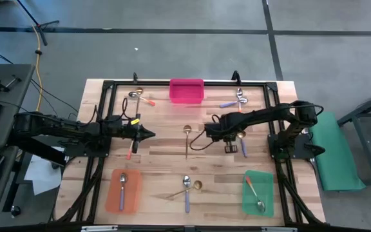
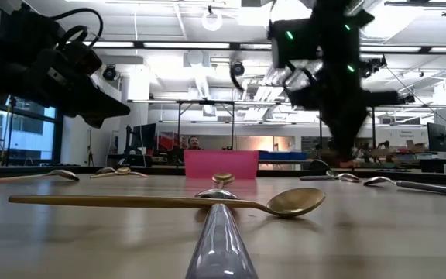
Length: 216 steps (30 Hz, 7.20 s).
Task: Sort silverware by color (type)
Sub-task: Put the gold spoon into the red bin, then put the orange spoon into the green bin
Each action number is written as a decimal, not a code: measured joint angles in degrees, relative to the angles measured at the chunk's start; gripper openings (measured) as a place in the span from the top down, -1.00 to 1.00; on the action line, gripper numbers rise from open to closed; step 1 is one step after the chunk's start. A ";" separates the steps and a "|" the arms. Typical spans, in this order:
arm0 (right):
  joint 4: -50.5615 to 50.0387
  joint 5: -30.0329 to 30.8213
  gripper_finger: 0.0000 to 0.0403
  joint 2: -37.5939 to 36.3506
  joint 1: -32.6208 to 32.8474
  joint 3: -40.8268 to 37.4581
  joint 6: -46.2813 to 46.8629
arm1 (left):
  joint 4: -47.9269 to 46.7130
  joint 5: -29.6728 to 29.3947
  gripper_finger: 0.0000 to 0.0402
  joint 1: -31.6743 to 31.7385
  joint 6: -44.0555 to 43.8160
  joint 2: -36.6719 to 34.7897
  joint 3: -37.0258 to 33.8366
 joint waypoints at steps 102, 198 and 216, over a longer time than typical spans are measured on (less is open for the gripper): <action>106.13 -23.55 1.00 -18.06 -21.19 -31.82 -5.87 | -69.64 -11.96 1.00 9.35 7.47 10.14 39.42; 104.96 -22.45 1.00 -27.18 -12.70 -34.38 -12.82 | -78.02 -25.86 0.34 28.95 57.68 55.70 65.64; 104.94 -22.44 1.00 -27.18 -12.70 -34.38 -12.80 | -78.03 -23.45 0.34 30.97 57.70 55.70 65.64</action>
